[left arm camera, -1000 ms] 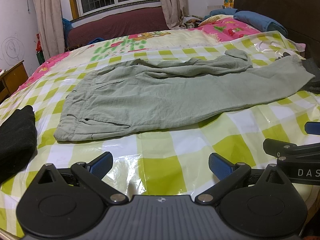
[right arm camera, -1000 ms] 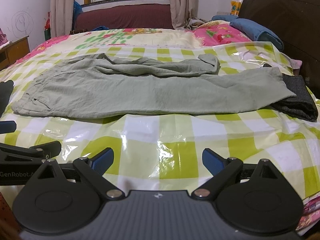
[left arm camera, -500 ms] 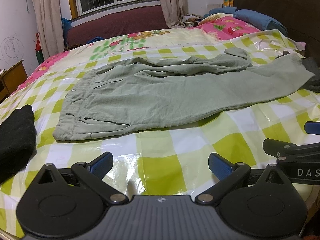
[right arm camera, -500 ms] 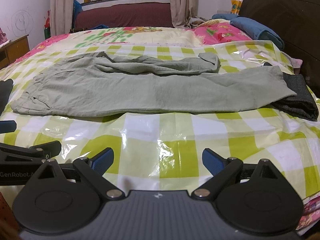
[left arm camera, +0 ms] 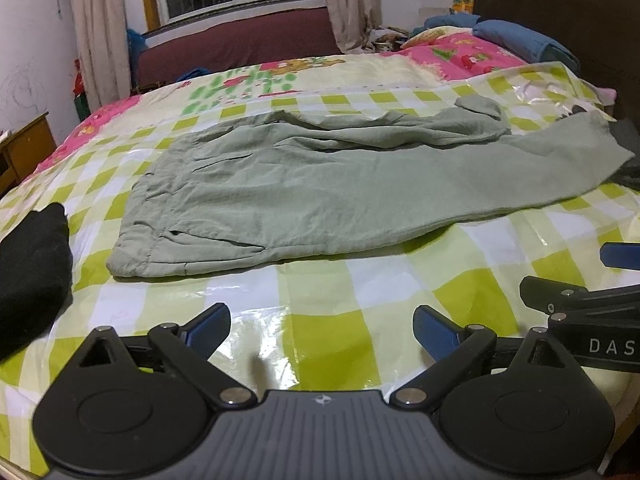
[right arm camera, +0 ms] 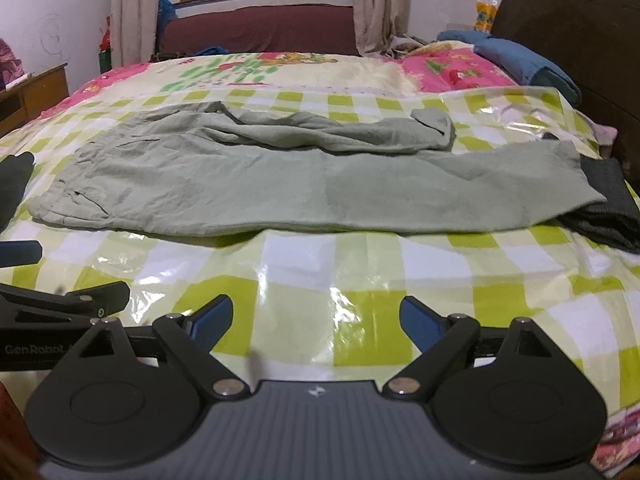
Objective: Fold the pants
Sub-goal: 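Grasp the trouser waistband with the left gripper while the right gripper grasps it too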
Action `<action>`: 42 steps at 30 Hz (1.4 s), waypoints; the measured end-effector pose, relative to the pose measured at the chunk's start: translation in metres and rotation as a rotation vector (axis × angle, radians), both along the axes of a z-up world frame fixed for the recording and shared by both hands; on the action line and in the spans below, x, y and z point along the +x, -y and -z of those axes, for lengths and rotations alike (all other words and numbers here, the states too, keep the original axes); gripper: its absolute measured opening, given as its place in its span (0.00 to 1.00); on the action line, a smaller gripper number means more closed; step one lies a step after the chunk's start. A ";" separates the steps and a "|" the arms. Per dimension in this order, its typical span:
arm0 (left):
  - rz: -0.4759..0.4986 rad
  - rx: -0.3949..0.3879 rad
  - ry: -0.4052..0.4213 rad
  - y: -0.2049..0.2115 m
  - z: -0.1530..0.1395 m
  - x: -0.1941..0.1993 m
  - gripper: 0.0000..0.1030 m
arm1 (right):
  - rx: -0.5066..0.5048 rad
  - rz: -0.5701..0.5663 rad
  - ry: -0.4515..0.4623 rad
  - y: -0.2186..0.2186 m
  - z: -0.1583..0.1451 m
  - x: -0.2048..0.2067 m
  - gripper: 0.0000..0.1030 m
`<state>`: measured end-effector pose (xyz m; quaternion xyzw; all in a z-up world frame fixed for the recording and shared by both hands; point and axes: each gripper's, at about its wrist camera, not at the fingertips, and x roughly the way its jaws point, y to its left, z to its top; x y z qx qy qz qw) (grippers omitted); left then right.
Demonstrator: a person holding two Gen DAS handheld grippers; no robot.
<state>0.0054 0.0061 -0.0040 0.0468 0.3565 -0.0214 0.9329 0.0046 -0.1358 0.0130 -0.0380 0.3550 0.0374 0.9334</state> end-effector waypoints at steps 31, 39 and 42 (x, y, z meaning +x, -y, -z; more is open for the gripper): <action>-0.033 0.054 -0.027 -0.137 0.034 0.097 0.80 | -0.074 -0.644 -0.091 -0.154 0.031 0.119 0.30; -0.072 0.062 -0.060 -0.160 0.024 0.069 0.55 | -0.036 -0.710 -0.130 -0.182 0.025 0.092 0.18; -0.109 0.093 -0.070 -0.172 0.018 0.053 0.56 | 0.009 -0.743 -0.154 -0.195 0.024 0.080 0.21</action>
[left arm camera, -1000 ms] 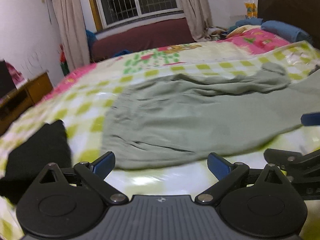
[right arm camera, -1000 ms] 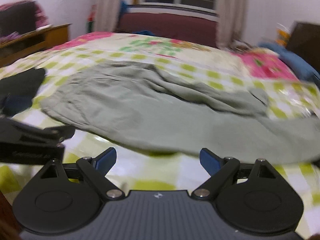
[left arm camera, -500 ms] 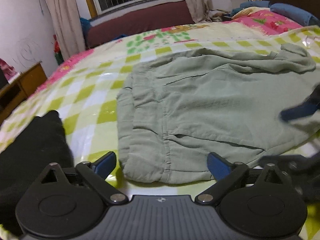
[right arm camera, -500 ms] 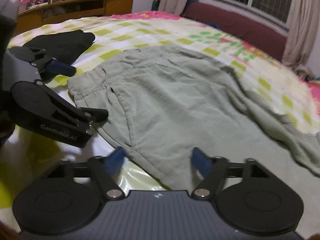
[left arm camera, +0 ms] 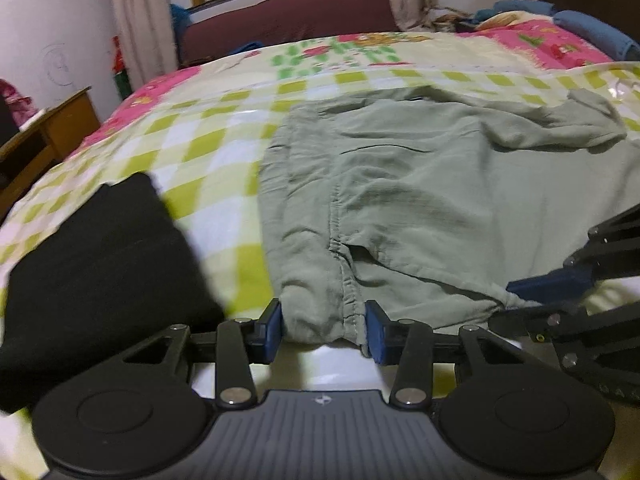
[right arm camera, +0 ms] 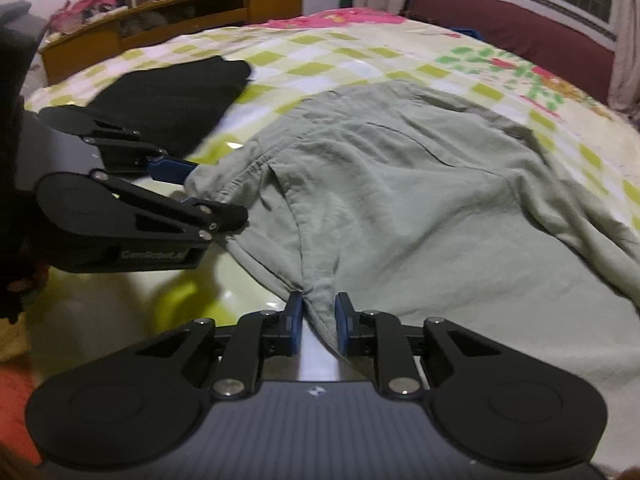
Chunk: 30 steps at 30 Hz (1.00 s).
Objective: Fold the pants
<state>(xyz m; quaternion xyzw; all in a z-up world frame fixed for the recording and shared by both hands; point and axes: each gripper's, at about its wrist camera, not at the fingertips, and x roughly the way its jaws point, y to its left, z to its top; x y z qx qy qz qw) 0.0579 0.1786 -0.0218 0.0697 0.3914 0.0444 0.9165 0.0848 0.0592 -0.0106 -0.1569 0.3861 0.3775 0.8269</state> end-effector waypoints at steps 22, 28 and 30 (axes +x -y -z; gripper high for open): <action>0.336 0.076 0.082 0.165 -0.029 0.021 0.60 | 0.164 1.050 -0.020 0.359 -0.028 0.025 0.45; 0.506 0.048 0.049 0.253 -0.017 0.045 0.60 | 0.300 1.293 -0.023 0.450 -0.017 0.048 0.52; 0.532 0.045 0.033 0.270 -0.014 0.048 0.60 | 0.372 1.329 -0.027 0.467 -0.010 0.058 0.58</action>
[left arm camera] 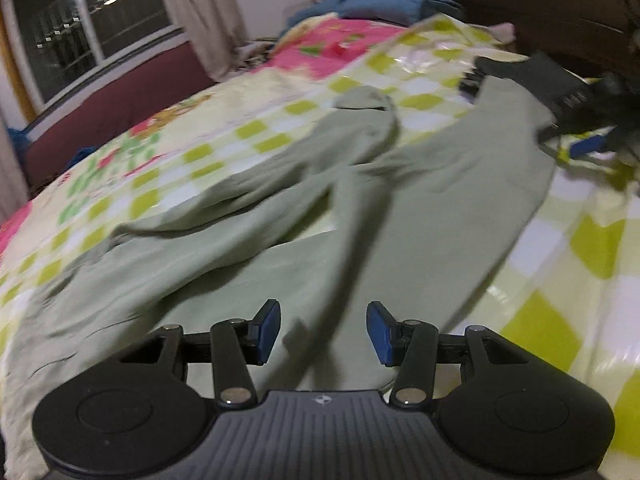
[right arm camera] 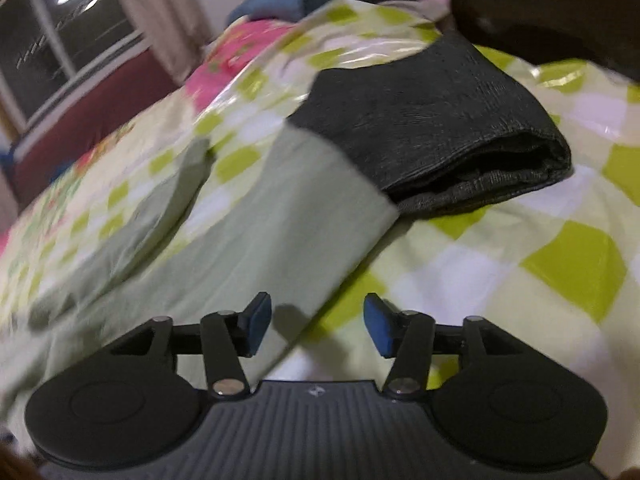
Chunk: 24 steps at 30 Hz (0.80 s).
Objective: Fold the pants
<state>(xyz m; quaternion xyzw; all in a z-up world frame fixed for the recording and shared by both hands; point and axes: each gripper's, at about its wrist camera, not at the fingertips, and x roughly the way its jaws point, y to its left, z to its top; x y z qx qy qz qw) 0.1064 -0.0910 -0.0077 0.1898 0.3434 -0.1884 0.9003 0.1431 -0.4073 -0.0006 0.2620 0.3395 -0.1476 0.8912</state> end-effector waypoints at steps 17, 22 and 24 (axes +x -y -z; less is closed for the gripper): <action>0.062 -0.007 -0.019 0.039 0.011 0.016 0.60 | -0.009 0.100 -0.027 0.053 -0.003 -0.020 0.15; 0.050 0.023 0.052 0.002 -0.007 0.014 0.64 | -0.181 0.113 -0.001 0.031 -0.028 -0.038 0.26; 0.012 0.046 0.084 -0.022 -0.014 0.022 0.66 | -0.277 0.047 0.038 0.008 -0.043 -0.035 0.31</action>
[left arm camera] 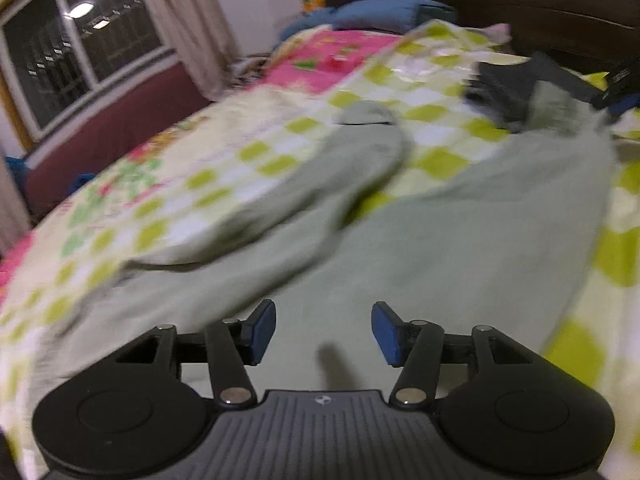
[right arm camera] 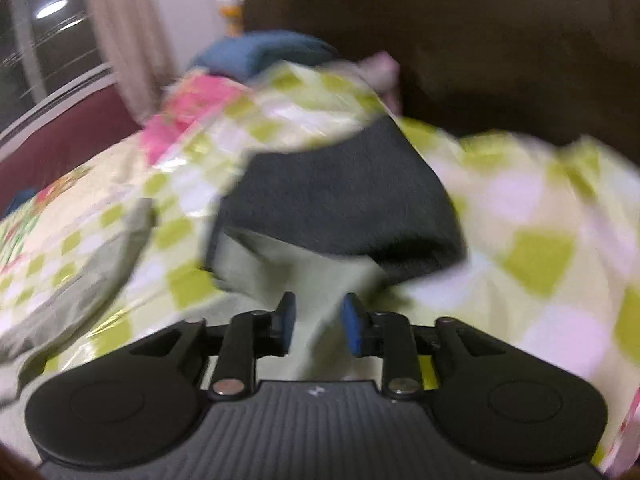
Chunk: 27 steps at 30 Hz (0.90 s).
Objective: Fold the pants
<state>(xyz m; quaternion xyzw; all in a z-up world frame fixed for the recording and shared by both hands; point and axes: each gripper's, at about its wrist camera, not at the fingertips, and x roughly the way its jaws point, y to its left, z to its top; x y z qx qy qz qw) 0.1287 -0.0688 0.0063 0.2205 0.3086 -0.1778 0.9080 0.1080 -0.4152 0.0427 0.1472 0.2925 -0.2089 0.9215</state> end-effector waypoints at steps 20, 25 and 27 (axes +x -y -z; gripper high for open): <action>-0.260 0.180 -0.071 -0.259 0.021 0.208 0.79 | -0.271 -1.291 -0.322 -0.333 0.038 0.282 0.57; -0.219 0.144 -0.120 -0.272 0.033 0.226 0.87 | -0.260 -1.378 -0.413 -0.349 0.046 0.285 0.59; -0.207 0.147 -0.127 -0.275 0.033 0.228 0.91 | -0.257 -1.398 -0.432 -0.348 0.045 0.285 0.59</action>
